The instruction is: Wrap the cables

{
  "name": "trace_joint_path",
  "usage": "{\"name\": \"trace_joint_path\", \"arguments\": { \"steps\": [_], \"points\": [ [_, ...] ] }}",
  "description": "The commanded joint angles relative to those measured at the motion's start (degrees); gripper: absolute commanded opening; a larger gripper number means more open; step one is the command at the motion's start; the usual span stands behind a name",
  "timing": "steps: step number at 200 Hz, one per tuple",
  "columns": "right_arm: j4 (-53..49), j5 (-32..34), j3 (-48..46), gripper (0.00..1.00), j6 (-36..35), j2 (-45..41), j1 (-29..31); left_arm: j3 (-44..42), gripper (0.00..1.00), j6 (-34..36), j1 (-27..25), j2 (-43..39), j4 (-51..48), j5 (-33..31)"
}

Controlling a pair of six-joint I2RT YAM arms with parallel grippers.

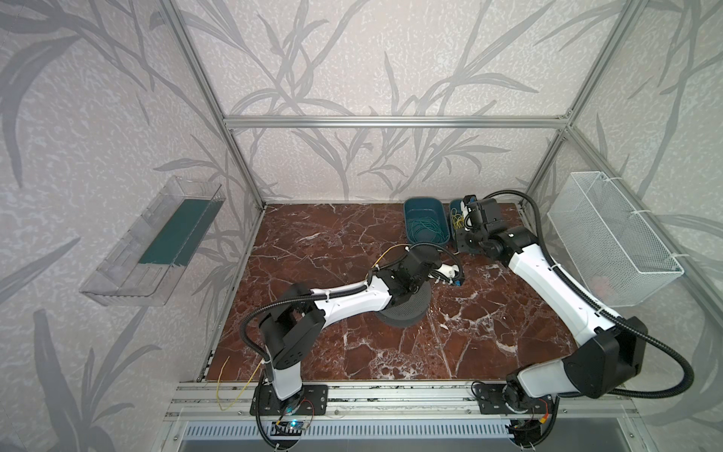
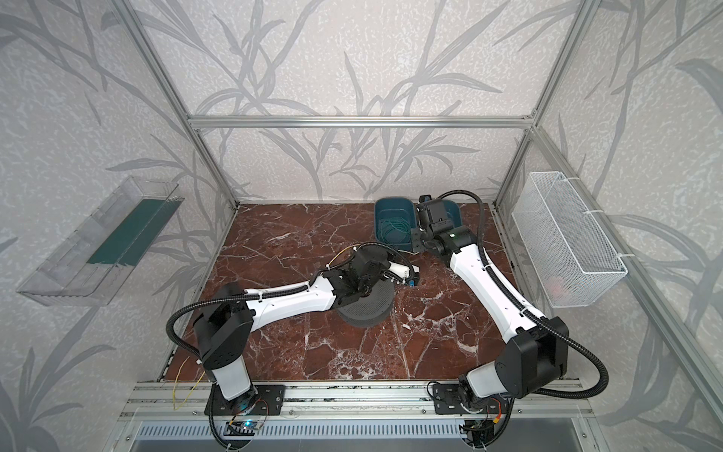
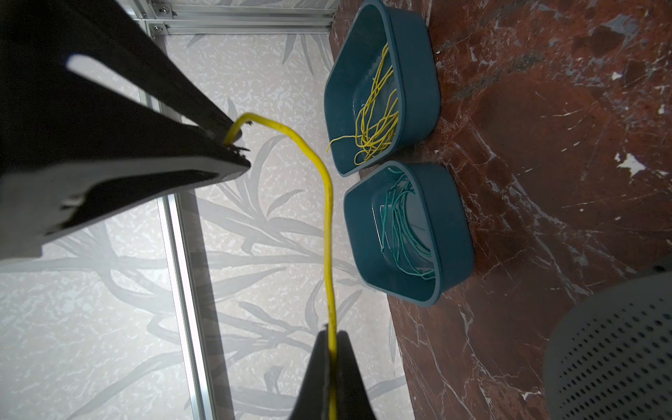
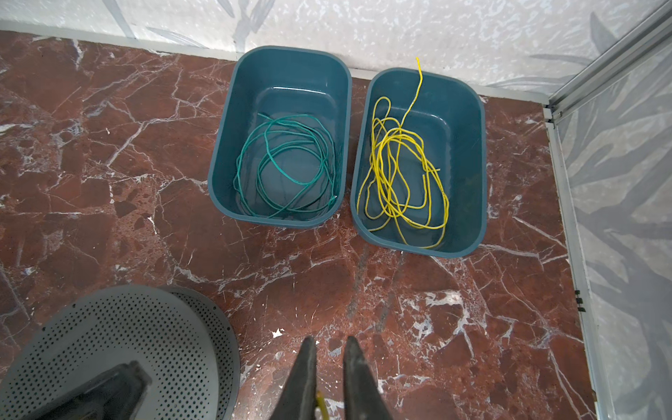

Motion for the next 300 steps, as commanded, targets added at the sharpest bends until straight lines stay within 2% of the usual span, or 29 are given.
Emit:
{"name": "trace_joint_path", "arguments": {
  "steps": [1,8,21,47,70,100,130,158,186,208,239,300],
  "points": [
    [1.21,-0.49,-0.52,0.10,1.07,0.61,-0.49,0.27,0.00,2.08,-0.19,0.57,1.27,-0.71],
    [1.34,-0.71,-0.62,0.09,1.38,0.48,-0.60,0.26,0.00,2.17,-0.19,0.53,1.28,-0.76],
    [2.14,-0.79,-1.37,0.00,2.22,-0.26,-0.93,0.09,0.00,2.14,-0.17,0.51,1.43,-0.85],
    [3.60,-1.90,-3.01,0.00,3.67,-2.13,-2.49,-0.17,0.00,2.26,-0.15,0.68,2.23,-1.36],
    [7.62,-4.35,-7.14,0.00,7.96,-5.98,-5.99,-0.18,0.00,1.76,-0.19,0.99,3.09,-2.38],
    [17.89,-13.34,-15.22,0.00,16.52,-13.21,-13.10,-0.87,0.00,0.69,-0.15,2.01,6.11,-4.82],
    [27.61,-18.13,-21.49,0.00,25.99,-18.11,-17.58,-0.72,0.00,-1.60,-0.17,3.51,8.54,-8.10],
    [38.16,-21.57,-27.96,0.00,37.66,-21.10,-20.00,0.19,0.00,-3.32,-0.19,5.12,9.79,-11.11],
    [50.30,-20.58,-34.99,0.00,49.21,-23.40,-20.37,1.70,0.00,-7.20,-0.19,6.39,9.91,-13.58],
    [55.44,-18.86,-37.86,0.00,54.34,-25.02,-20.38,2.62,0.00,-10.02,-0.11,6.70,9.56,-14.95],
    [57.73,-14.91,-40.35,0.00,57.47,-28.73,-20.92,2.91,0.00,-13.31,0.29,6.26,8.88,-16.22],
    [61.13,-16.75,-42.95,0.00,62.98,-29.51,-25.71,0.65,0.00,-15.27,0.52,5.03,9.83,-16.84]
  ]
}}
